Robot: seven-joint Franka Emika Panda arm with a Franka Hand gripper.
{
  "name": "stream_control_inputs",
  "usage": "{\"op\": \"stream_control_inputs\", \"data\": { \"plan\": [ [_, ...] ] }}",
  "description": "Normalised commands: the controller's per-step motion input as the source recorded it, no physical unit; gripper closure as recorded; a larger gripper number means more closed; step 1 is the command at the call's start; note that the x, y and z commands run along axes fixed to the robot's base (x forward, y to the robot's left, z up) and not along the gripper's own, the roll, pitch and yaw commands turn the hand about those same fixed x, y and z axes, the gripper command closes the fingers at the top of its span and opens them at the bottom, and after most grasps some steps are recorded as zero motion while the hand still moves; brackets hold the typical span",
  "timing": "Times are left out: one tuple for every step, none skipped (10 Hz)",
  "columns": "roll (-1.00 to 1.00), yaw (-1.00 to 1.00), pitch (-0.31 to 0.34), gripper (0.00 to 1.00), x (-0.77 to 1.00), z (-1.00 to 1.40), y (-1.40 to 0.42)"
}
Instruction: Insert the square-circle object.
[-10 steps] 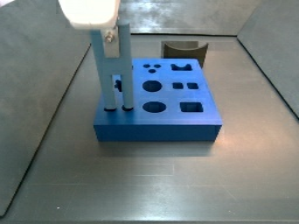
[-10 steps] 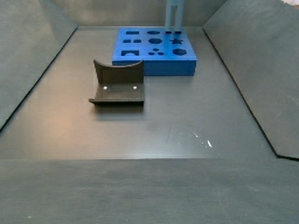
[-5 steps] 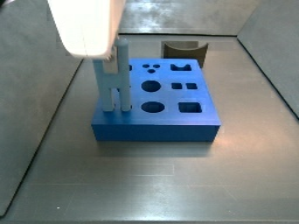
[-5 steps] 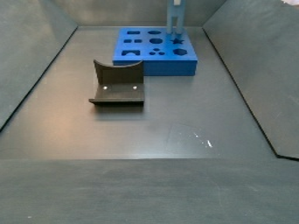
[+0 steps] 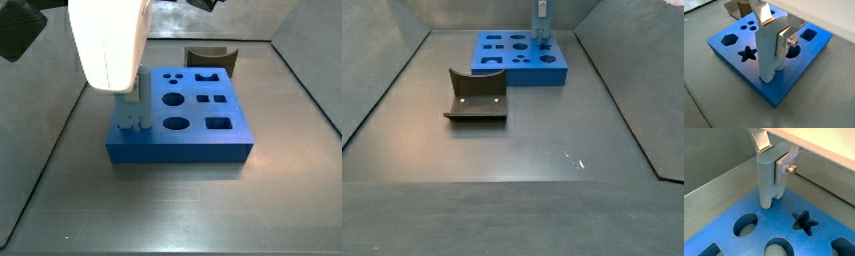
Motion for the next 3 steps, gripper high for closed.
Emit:
{"op": "stream_control_inputs", "data": {
  "plan": [
    [-0.07, 0.0, -0.04, 1.0, 0.0, -0.36, 0.0],
    [-0.07, 0.0, 0.0, 1.0, 0.0, -0.05, 0.0],
    [0.0, 0.0, 0.0, 1.0, 0.0, 0.0, 0.0]
  ]
}}
